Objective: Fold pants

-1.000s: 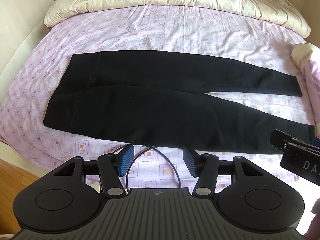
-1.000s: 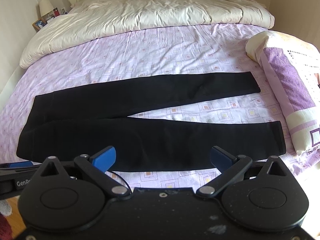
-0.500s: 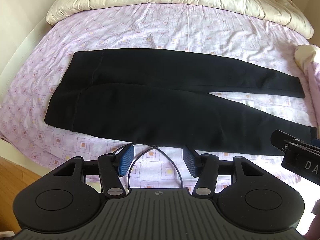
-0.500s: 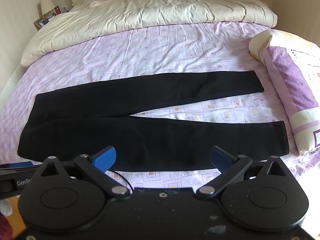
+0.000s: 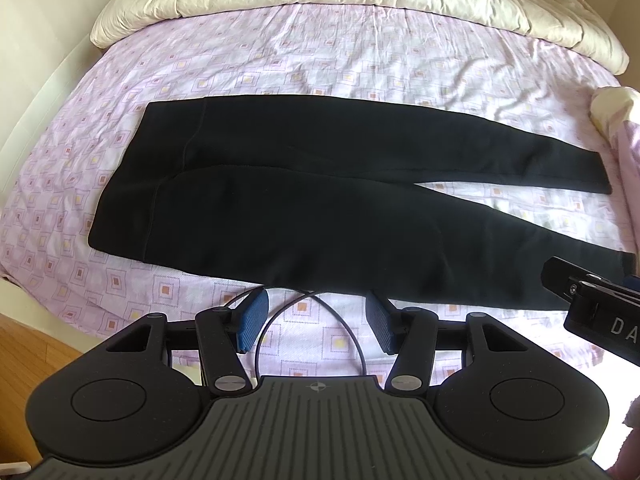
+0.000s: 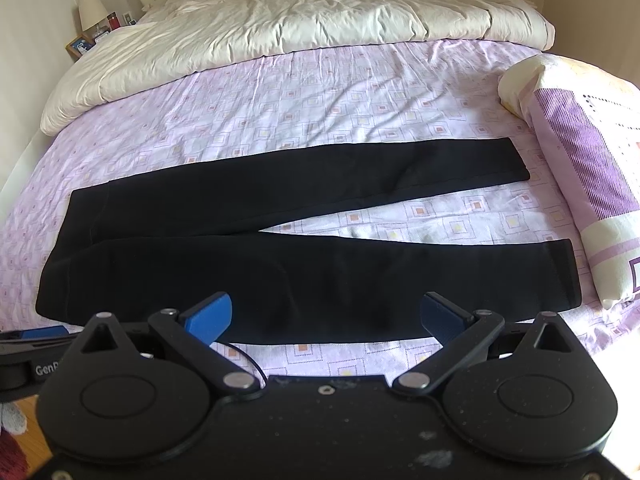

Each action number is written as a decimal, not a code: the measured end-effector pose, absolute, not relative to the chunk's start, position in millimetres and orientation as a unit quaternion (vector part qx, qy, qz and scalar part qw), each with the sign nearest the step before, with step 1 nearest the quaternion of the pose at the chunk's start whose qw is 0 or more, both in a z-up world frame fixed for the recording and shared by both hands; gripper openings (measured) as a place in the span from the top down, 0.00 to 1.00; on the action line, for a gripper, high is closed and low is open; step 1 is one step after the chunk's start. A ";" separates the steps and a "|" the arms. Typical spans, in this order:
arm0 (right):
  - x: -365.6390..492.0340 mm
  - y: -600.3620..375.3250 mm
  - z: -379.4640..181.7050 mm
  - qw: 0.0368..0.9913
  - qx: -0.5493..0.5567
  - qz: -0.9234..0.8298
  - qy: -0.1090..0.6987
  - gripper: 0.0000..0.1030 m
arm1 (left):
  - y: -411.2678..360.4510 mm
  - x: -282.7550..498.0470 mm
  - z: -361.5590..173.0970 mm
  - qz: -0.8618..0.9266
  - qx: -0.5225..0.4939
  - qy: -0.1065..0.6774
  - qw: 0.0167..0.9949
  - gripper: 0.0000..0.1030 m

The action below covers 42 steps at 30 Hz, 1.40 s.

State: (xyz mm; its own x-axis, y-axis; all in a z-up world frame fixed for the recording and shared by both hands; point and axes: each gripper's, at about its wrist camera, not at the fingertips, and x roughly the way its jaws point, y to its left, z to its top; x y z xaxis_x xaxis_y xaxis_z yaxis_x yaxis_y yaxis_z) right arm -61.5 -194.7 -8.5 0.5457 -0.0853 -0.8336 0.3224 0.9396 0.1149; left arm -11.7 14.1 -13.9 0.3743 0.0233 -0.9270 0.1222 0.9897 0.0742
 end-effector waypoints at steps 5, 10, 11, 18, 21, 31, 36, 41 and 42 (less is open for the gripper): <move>-60.0 -194.1 -9.0 0.870 0.129 -0.115 0.463 0.00 | 14.6 -10.6 -15.1 -0.029 0.065 0.560 0.825 0.49; -60.8 -194.7 -9.2 0.869 0.130 -0.115 0.463 0.00 | 13.9 -10.7 -15.8 -0.030 0.066 0.562 0.824 0.49; -60.5 -195.1 -9.3 0.869 0.130 -0.115 0.463 0.00 | 13.9 -10.7 -16.1 -0.030 0.065 0.563 0.823 0.49; -60.6 -200.8 -11.3 0.869 0.141 -0.120 0.459 0.00 | 21.4 -10.0 -19.4 -0.036 0.041 0.559 0.827 0.51; -62.4 -204.2 -15.5 0.867 0.153 -0.126 0.456 0.00 | 33.0 -8.0 -24.9 -0.031 0.013 0.559 0.829 0.62; -67.8 -245.9 -64.4 0.833 0.223 -0.169 0.478 0.06 | 61.6 -4.4 -65.4 -0.006 0.076 0.556 0.828 0.63; -77.1 -276.6 -104.2 0.801 0.286 -0.188 0.491 0.23 | 66.8 -13.0 -86.1 -0.006 0.135 0.517 0.845 0.66; -79.5 -295.9 -132.4 0.780 0.314 -0.211 0.498 0.24 | 75.9 -16.2 -105.9 -0.036 0.187 0.488 0.852 0.66; -79.5 -297.7 -135.8 0.781 0.315 -0.215 0.494 0.23 | 77.4 -14.8 -111.6 -0.040 0.200 0.488 0.849 0.66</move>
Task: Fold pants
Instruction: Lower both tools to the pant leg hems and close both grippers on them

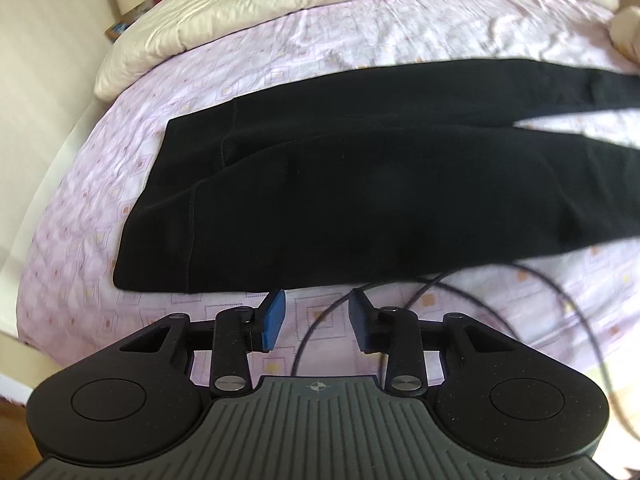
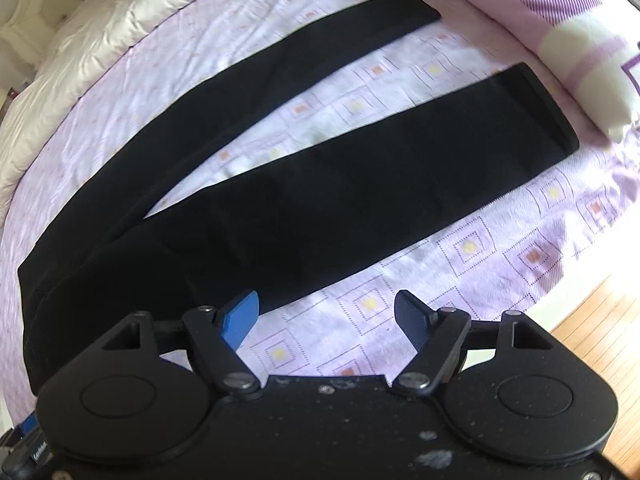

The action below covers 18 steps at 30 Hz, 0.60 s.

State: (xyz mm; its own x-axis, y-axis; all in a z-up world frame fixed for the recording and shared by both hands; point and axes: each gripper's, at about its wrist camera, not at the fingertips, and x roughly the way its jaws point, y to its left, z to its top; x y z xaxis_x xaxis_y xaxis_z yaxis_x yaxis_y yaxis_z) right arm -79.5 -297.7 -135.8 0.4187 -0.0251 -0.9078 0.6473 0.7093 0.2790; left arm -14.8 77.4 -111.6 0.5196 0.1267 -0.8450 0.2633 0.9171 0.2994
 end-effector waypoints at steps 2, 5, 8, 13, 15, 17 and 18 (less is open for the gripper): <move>-80.0 -300.9 -140.9 0.789 0.314 -0.226 0.477 0.23 | 79.6 -11.1 -124.8 -0.051 0.229 0.494 0.837 0.66; -76.9 -303.4 -145.1 0.788 0.317 -0.247 0.466 0.23 | 85.5 -5.2 -143.5 -0.072 0.269 0.504 0.818 0.66; -74.4 -306.1 -150.2 0.781 0.326 -0.265 0.461 0.23 | 91.9 0.3 -156.6 -0.079 0.294 0.490 0.817 0.66; -70.9 -318.2 -163.1 0.755 0.353 -0.310 0.457 0.22 | 93.5 8.3 -173.9 -0.115 0.335 0.457 0.816 0.66; -70.4 -325.9 -170.4 0.743 0.368 -0.328 0.454 0.22 | 90.8 8.6 -184.6 -0.134 0.367 0.446 0.805 0.66; -71.5 -333.5 -175.5 0.731 0.382 -0.346 0.447 0.22 | 87.3 6.9 -189.8 -0.150 0.388 0.425 0.804 0.67; -70.0 -337.9 -178.8 0.726 0.391 -0.352 0.442 0.22 | 87.3 4.7 -189.9 -0.155 0.391 0.414 0.807 0.67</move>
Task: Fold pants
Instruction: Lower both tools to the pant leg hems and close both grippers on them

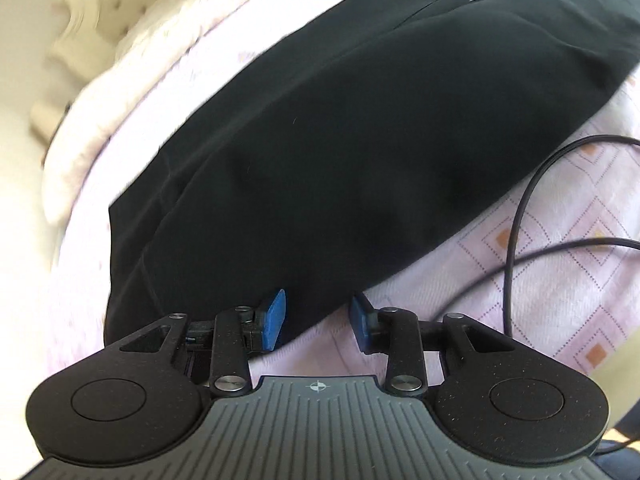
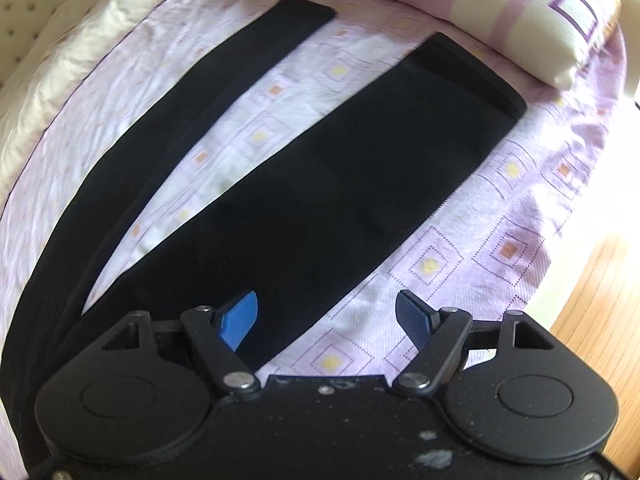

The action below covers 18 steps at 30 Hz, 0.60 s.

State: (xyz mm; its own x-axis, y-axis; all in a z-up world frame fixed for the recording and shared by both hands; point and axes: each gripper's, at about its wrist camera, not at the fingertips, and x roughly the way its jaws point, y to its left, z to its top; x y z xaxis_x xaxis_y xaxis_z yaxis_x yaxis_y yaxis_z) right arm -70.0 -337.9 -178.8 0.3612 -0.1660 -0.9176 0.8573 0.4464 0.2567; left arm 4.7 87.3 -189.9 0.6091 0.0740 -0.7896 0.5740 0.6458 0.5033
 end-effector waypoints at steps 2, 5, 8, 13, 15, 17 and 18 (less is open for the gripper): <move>-68.8 -345.8 -185.2 0.720 0.411 -0.356 0.430 0.22 | 87.8 0.8 -189.5 -0.166 0.395 0.399 0.810 0.67; -66.4 -359.1 -200.0 0.693 0.467 -0.358 0.416 0.22 | 89.9 7.8 -184.9 -0.181 0.372 0.410 0.813 0.76; -68.1 -361.6 -204.5 0.671 0.497 -0.376 0.400 0.19 | 92.2 22.0 -180.1 -0.188 0.334 0.438 0.813 0.86; -66.3 -361.4 -198.6 0.664 0.489 -0.384 0.415 0.53 | 102.1 61.5 -164.4 -0.190 0.227 0.501 0.813 0.92; -73.6 -361.7 -193.6 0.668 0.494 -0.376 0.410 0.81 | 112.6 72.9 -158.2 -0.191 0.180 0.518 0.814 0.93; -81.5 -362.4 -184.2 0.670 0.508 -0.373 0.393 0.92 | 117.9 77.3 -146.9 -0.194 0.151 0.525 0.815 0.93; -84.5 -361.3 -175.8 0.673 0.507 -0.374 0.387 0.93 | 119.5 78.7 -139.6 -0.198 0.147 0.523 0.816 0.93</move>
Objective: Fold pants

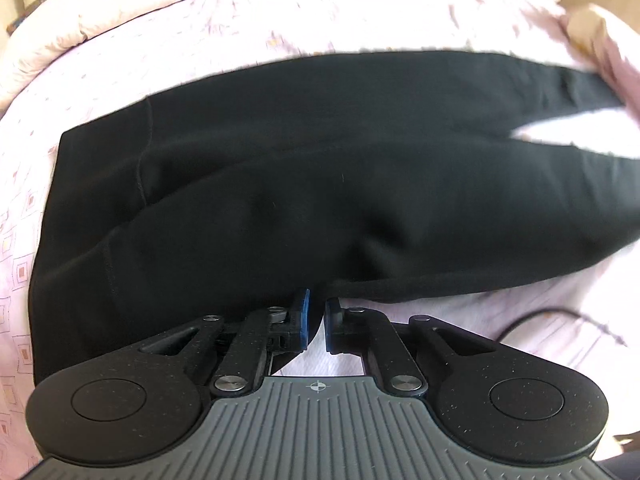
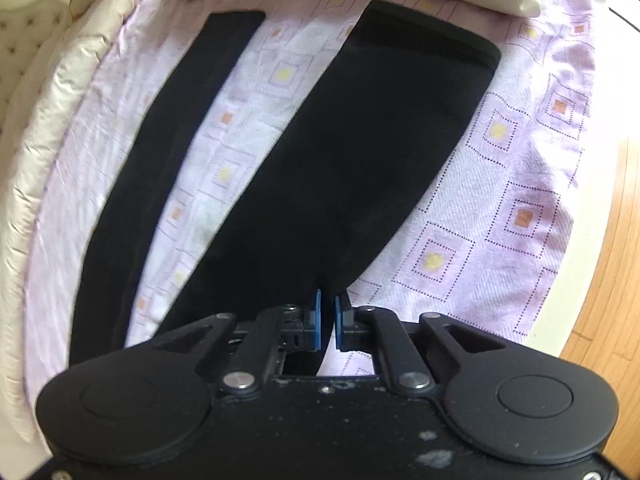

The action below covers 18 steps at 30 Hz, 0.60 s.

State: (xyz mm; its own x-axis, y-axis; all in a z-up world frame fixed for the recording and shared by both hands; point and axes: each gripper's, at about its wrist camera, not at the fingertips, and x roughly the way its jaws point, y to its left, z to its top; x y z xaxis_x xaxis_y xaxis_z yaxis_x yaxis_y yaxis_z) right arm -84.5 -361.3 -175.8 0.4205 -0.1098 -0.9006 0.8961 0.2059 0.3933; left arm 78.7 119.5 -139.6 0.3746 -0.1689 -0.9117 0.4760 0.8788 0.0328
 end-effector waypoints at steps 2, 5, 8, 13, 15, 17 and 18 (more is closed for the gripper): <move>-81.3 -358.4 -158.2 0.686 0.494 -0.373 0.383 0.93 | 119.7 80.2 -122.8 -0.210 0.156 0.512 0.818 0.93; -64.9 -357.0 -131.3 0.710 0.470 -0.368 0.373 0.93 | 120.7 88.6 -98.6 -0.232 0.165 0.502 0.817 0.93; -40.0 -360.9 -105.8 0.735 0.457 -0.355 0.354 0.93 | 124.9 110.3 -79.0 -0.247 0.155 0.496 0.818 0.93; 22.7 -377.4 -92.6 0.756 0.437 -0.335 0.355 0.93 | 118.4 171.9 -71.4 -0.240 0.123 0.512 0.815 0.93; 47.1 -384.1 -97.0 0.760 0.426 -0.331 0.363 0.93 | 114.2 194.7 -80.1 -0.230 0.112 0.528 0.810 0.93; 73.0 -390.0 -102.5 0.764 0.412 -0.325 0.376 0.93 | 106.3 212.6 -88.0 -0.216 0.114 0.537 0.807 0.93; 85.7 -393.0 -106.2 0.765 0.405 -0.322 0.382 0.93 | 103.6 219.8 -91.7 -0.206 0.116 0.540 0.808 0.93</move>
